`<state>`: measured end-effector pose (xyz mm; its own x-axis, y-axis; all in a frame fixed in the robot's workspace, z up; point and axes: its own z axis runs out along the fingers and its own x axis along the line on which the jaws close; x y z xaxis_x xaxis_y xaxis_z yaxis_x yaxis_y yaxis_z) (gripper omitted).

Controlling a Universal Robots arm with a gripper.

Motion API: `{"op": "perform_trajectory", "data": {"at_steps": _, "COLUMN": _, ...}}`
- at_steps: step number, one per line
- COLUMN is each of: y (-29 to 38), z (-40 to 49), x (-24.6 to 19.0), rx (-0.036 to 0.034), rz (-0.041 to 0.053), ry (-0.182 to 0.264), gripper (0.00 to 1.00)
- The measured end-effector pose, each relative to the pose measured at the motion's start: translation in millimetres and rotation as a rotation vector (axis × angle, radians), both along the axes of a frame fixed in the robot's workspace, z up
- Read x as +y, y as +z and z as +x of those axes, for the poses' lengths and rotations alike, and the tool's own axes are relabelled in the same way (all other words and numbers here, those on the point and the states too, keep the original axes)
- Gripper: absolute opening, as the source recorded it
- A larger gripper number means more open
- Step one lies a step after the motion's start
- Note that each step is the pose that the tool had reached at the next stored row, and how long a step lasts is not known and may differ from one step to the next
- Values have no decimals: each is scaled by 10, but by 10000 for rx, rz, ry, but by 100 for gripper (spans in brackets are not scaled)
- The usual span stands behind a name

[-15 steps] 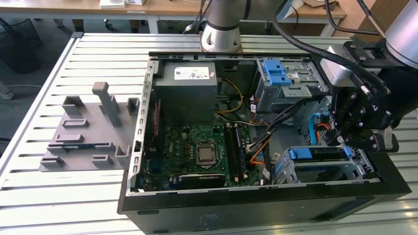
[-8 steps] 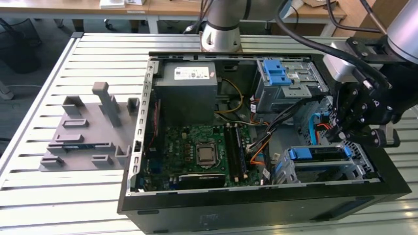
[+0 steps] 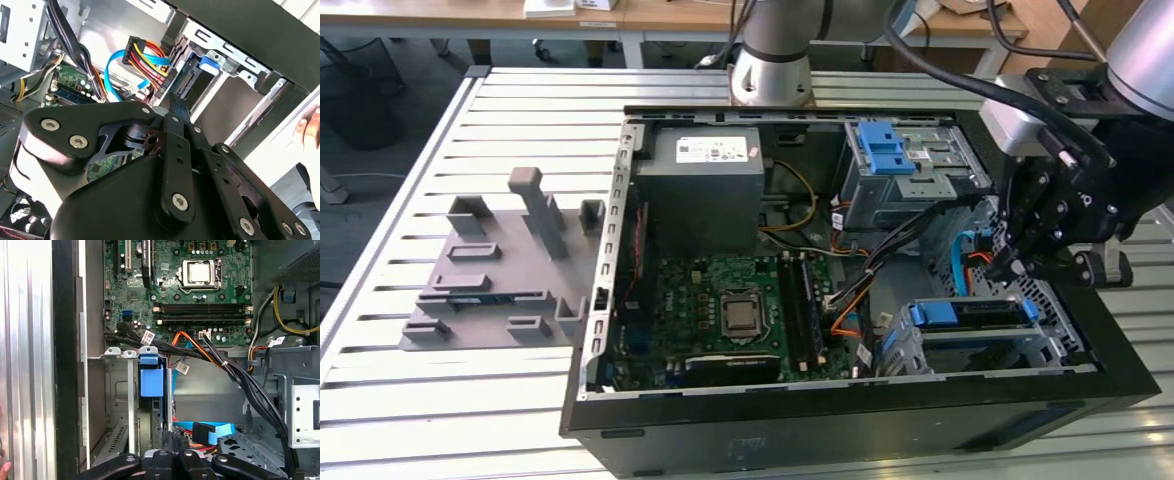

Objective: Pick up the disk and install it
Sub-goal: 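Insert the first disk wire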

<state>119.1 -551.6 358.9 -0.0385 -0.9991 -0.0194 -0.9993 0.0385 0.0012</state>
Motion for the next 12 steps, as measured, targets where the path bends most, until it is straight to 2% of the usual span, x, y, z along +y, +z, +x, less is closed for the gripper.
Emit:
{"op": "perform_trajectory", "data": {"at_steps": 4, "y": 0, "z": 10, "x": 38, "rx": 0, "rz": 1, "ry": 7, "gripper": 11}}
{"op": "perform_trajectory", "data": {"at_steps": 12, "y": 0, "z": 12, "x": 41, "rx": 0, "rz": 0, "ry": 26, "gripper": 11}}
